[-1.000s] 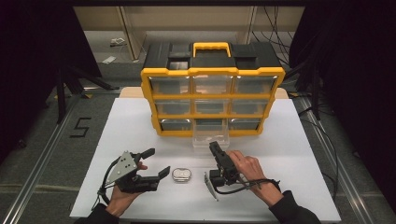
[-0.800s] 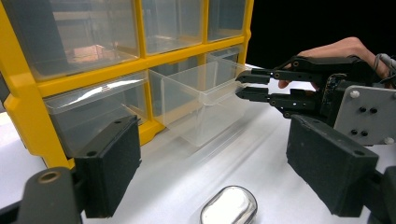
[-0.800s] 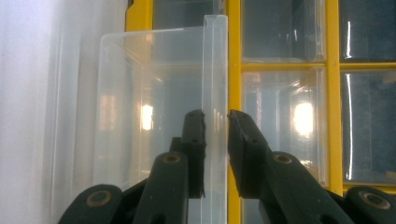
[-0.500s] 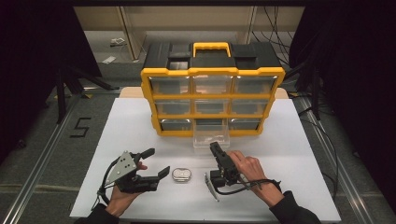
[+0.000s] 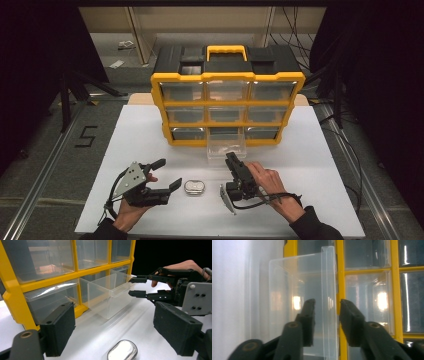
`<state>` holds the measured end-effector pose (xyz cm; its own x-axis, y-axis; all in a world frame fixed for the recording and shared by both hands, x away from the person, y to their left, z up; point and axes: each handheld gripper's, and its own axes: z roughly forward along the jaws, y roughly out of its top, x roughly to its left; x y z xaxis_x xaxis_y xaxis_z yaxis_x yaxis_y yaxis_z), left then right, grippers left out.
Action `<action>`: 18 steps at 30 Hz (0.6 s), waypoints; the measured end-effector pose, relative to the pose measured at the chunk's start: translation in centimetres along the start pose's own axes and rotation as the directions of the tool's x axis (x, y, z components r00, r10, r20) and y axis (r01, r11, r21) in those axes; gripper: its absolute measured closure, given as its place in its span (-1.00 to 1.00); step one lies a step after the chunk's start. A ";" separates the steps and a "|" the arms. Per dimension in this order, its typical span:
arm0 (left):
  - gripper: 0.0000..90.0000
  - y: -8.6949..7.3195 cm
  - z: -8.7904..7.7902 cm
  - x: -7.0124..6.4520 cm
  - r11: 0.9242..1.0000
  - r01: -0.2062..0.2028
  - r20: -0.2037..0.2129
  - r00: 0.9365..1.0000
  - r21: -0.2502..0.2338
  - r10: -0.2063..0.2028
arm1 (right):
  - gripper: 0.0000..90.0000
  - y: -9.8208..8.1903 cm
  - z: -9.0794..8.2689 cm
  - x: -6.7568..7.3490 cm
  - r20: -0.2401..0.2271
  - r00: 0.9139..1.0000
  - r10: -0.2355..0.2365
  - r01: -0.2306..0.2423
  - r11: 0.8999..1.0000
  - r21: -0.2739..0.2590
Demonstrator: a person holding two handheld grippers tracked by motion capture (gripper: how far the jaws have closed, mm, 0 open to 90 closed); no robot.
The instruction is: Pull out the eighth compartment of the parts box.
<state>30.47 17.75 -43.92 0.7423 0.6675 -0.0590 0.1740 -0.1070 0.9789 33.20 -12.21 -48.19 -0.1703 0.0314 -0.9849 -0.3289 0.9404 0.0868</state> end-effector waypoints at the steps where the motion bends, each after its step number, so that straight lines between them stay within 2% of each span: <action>1: -0.61 0.0 0.0 0.0 1.000 0.000 0.000 1.000 0.000 0.000 | 0.35 0.1 -0.1 -0.1 -0.010 1.000 0.010 -0.010 1.000 -0.002; 10: -0.61 0.0 0.0 0.0 1.000 -0.003 0.001 1.000 -0.001 0.003 | 0.12 0.3 -0.6 -0.4 -0.032 0.999 0.035 -0.036 0.999 -0.018; 18: -0.61 0.0 0.0 0.0 1.000 -0.002 0.000 1.000 -0.001 0.002 | 0.02 0.7 -1.0 -0.8 -0.039 0.995 0.091 -0.093 0.995 -0.044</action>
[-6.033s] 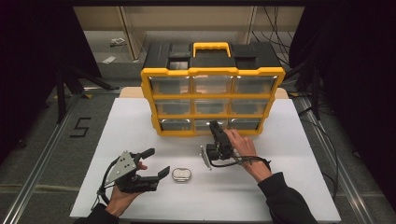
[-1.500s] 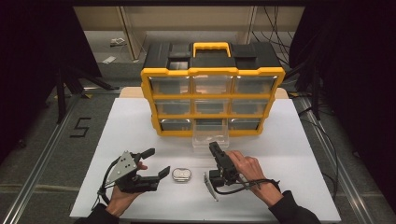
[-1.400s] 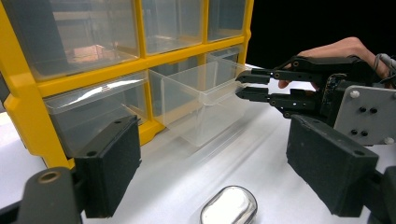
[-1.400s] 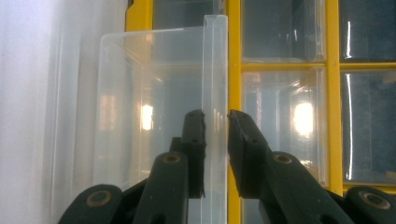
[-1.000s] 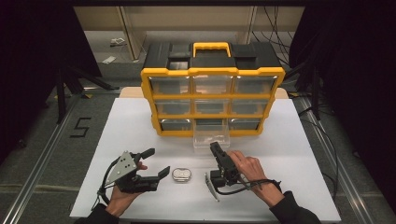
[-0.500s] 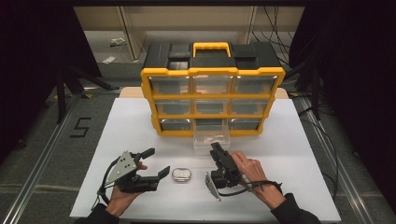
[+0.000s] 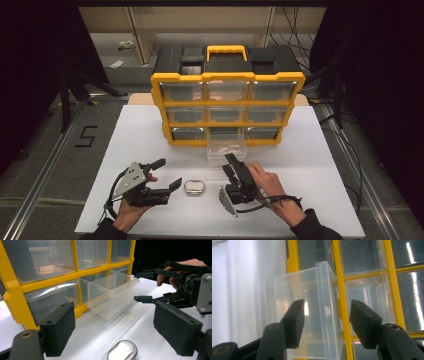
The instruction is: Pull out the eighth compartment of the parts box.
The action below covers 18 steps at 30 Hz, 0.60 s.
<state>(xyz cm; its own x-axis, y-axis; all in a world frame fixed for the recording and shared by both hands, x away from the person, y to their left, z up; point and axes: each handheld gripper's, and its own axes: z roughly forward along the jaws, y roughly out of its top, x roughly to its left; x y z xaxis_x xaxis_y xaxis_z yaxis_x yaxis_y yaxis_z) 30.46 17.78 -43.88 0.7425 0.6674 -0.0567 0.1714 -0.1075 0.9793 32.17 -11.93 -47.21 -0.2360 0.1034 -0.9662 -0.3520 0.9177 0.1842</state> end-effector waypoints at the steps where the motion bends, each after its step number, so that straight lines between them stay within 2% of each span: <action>1: -0.61 0.0 0.0 0.0 1.000 0.000 0.000 1.000 0.000 0.000 | 0.02 0.1 -0.1 -0.1 -0.006 1.000 0.016 -0.016 1.000 -0.003; 2: -0.61 0.0 0.0 0.0 1.000 0.000 0.000 1.000 -0.001 0.000 | -0.01 0.2 -0.2 -0.3 -0.018 0.999 0.048 -0.048 0.999 -0.009; 6: -0.61 0.0 0.0 0.0 1.000 0.000 0.000 1.000 -0.002 0.000 | -0.06 0.3 -0.3 -0.7 -0.047 0.994 0.095 -0.096 0.995 -0.022; 7: -0.61 0.0 0.0 0.0 1.000 0.000 0.000 1.000 -0.002 0.000 | -0.09 0.4 -0.4 -0.8 -0.054 0.990 0.127 -0.128 0.992 -0.023; 11: -0.61 0.0 -0.1 0.0 1.000 0.000 0.000 1.000 -0.005 0.000 | -0.14 0.4 -0.4 -1.2 -0.080 0.981 0.179 -0.182 0.983 -0.023; 12: -0.61 0.0 -0.1 0.0 1.000 0.000 0.000 1.000 -0.005 0.000 | -0.14 0.4 -0.4 -1.2 -0.080 0.981 0.179 -0.182 0.983 -0.023; 14: -0.61 0.0 0.0 0.0 1.000 0.001 0.000 1.000 -0.005 -0.001 | -0.17 0.4 -0.4 -1.5 -0.092 0.971 0.222 -0.224 0.974 -0.014; 16: -0.61 0.0 0.0 0.0 1.000 0.001 0.000 1.000 -0.005 -0.001 | -0.18 0.3 -0.4 -1.7 -0.102 0.969 0.226 -0.229 0.973 -0.015; 17: -0.61 0.1 -0.1 0.0 1.000 0.000 0.000 1.000 -0.006 0.000 | -0.19 0.3 -0.5 -2.0 -0.118 0.961 0.248 -0.252 0.968 -0.015; 18: -0.61 0.1 -0.1 0.0 1.000 0.000 0.000 1.000 -0.006 0.000 | -0.19 0.3 -0.5 -2.0 -0.118 0.961 0.248 -0.252 0.968 -0.015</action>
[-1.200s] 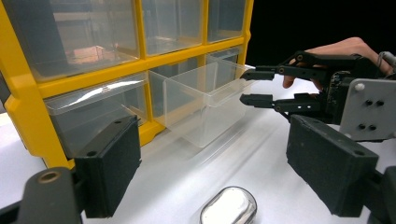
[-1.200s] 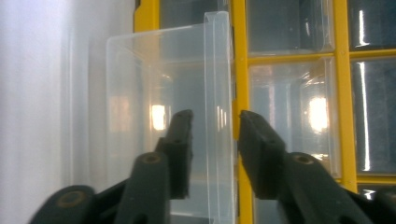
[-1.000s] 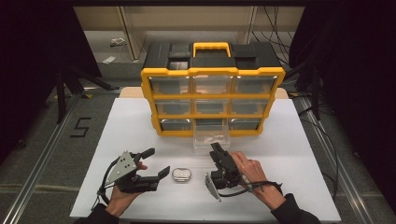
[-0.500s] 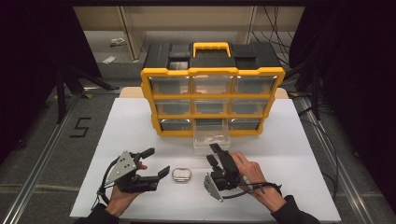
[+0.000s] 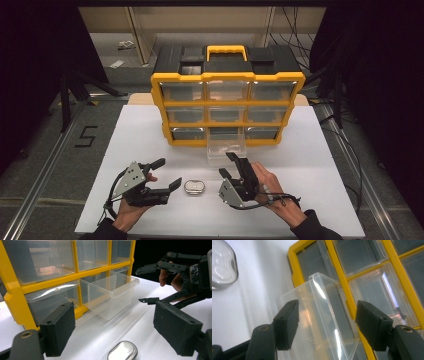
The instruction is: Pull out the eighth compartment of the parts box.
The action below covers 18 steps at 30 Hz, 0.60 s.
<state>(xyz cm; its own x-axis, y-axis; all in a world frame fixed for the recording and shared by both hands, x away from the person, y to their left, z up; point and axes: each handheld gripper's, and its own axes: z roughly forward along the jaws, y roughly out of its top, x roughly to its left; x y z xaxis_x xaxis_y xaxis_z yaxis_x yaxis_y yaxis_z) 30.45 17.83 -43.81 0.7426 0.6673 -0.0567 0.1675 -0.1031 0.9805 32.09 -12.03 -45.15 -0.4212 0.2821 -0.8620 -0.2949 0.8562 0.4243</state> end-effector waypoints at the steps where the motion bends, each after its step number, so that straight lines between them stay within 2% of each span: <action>1: -0.61 0.0 0.0 0.0 1.000 0.001 0.000 1.000 0.000 -0.001 | -0.20 0.1 -0.1 -0.1 -0.006 0.999 0.041 -0.041 0.999 -0.001; 6: -0.61 0.0 0.0 0.0 1.000 0.001 0.000 1.000 0.000 -0.001 | -0.23 0.3 -0.2 -0.4 -0.034 0.996 0.087 -0.087 0.996 0.003; 7: -0.61 0.0 0.0 0.0 1.000 0.000 0.000 1.000 -0.001 0.000 | -0.24 0.4 -0.2 -0.5 -0.050 0.992 0.117 -0.117 0.993 0.004; 10: -0.61 0.0 0.0 0.0 1.000 -0.002 -0.001 1.000 -0.003 0.002 | -0.25 0.5 -0.3 -0.6 -0.060 0.990 0.128 -0.128 0.992 0.002; 11: -0.61 0.0 0.0 0.0 1.000 -0.002 -0.002 1.000 -0.006 0.002 | -0.27 0.6 -0.3 -0.6 -0.084 0.986 0.145 -0.145 0.989 0.005; 14: -0.61 0.0 -0.1 0.0 1.000 0.000 -0.003 1.000 -0.007 0.000 | -0.28 0.8 -0.4 -0.7 -0.103 0.981 0.163 -0.164 0.986 0.000; 18: -0.61 0.0 -0.1 0.0 1.000 -0.002 -0.002 1.000 -0.009 0.002 | -0.29 1.0 -0.5 -0.9 -0.138 0.969 0.204 -0.206 0.978 -0.003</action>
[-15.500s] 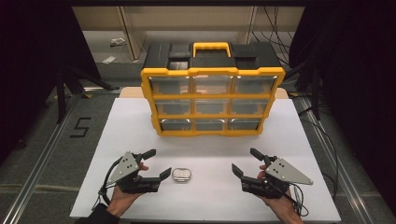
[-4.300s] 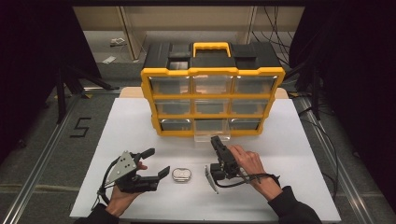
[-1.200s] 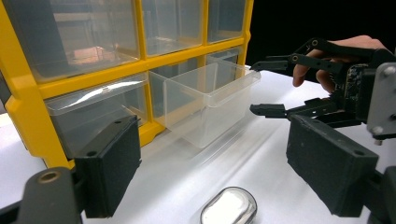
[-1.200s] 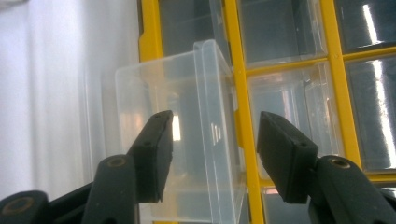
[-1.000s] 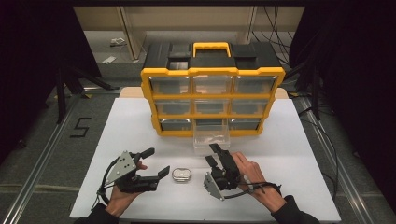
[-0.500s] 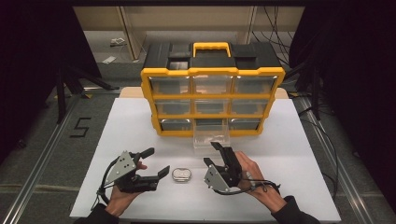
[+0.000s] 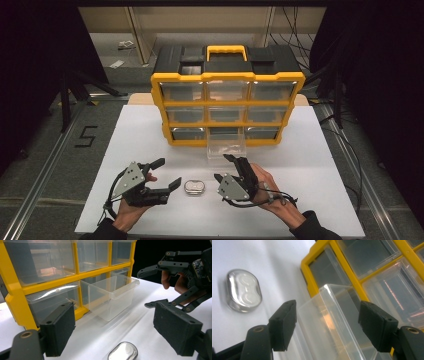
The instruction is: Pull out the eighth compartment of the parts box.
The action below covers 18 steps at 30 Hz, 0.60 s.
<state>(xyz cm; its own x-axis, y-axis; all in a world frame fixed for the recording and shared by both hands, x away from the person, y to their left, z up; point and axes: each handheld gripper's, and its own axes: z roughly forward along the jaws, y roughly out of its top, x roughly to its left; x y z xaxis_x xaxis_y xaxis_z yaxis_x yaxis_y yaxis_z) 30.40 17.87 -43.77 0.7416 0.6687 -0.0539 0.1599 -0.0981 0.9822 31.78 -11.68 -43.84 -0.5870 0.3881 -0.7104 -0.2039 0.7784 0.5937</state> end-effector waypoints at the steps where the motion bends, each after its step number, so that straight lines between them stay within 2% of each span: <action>1: -0.61 0.0 0.0 0.0 1.000 0.000 0.000 1.000 0.000 0.000 | -0.29 0.1 -0.1 0.0 -0.005 1.000 0.008 -0.008 1.000 -0.004; 2: -0.61 0.0 0.0 0.0 1.000 0.000 0.000 1.000 0.000 0.000 | -0.29 0.1 -0.1 0.0 -0.005 1.000 0.008 -0.008 1.000 -0.004; 3: -0.61 0.0 0.0 0.0 1.000 0.001 0.000 1.000 0.000 -0.001 | -0.29 0.2 -0.1 -0.2 -0.029 0.999 0.032 -0.033 0.999 -0.012; 6: -0.61 0.0 0.0 0.0 1.000 0.001 -0.001 1.000 -0.001 -0.001 | -0.29 0.3 -0.2 -0.3 -0.059 0.996 0.069 -0.070 0.997 -0.018; 8: -0.61 0.0 0.0 0.0 1.000 0.001 -0.001 1.000 -0.001 -0.001 | -0.30 0.4 -0.2 -0.3 -0.068 0.995 0.077 -0.079 0.997 -0.019; 11: -0.61 0.0 0.0 0.0 1.000 0.000 -0.002 1.000 -0.003 0.000 | -0.31 0.5 -0.2 -0.4 -0.110 0.987 0.120 -0.123 0.992 -0.020; 14: -0.61 0.0 0.0 0.0 1.000 0.000 -0.002 1.000 -0.004 0.000 | -0.32 0.6 -0.2 -0.5 -0.130 0.982 0.139 -0.142 0.990 -0.020; 15: -0.61 0.0 0.0 0.0 1.000 -0.001 -0.002 1.000 -0.005 0.001 | -0.33 0.7 -0.1 -0.6 -0.156 0.975 0.158 -0.163 0.987 -0.019; 17: -0.61 0.0 0.0 0.0 1.000 -0.001 -0.001 1.000 -0.006 0.001 | -0.33 0.7 -0.1 -0.6 -0.174 0.969 0.175 -0.180 0.984 -0.014; 18: -0.61 0.0 0.0 0.0 1.000 -0.001 -0.001 1.000 -0.006 0.001 | -0.33 0.7 -0.1 -0.6 -0.174 0.969 0.175 -0.180 0.984 -0.014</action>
<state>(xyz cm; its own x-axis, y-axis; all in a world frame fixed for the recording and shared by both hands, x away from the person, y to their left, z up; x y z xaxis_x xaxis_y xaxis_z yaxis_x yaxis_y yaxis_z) 30.38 17.90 -43.76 0.7409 0.6696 -0.0528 0.1556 -0.0946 0.9833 31.89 -11.43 -42.98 -0.7411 0.4261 -0.5189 -0.1057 0.6892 0.7168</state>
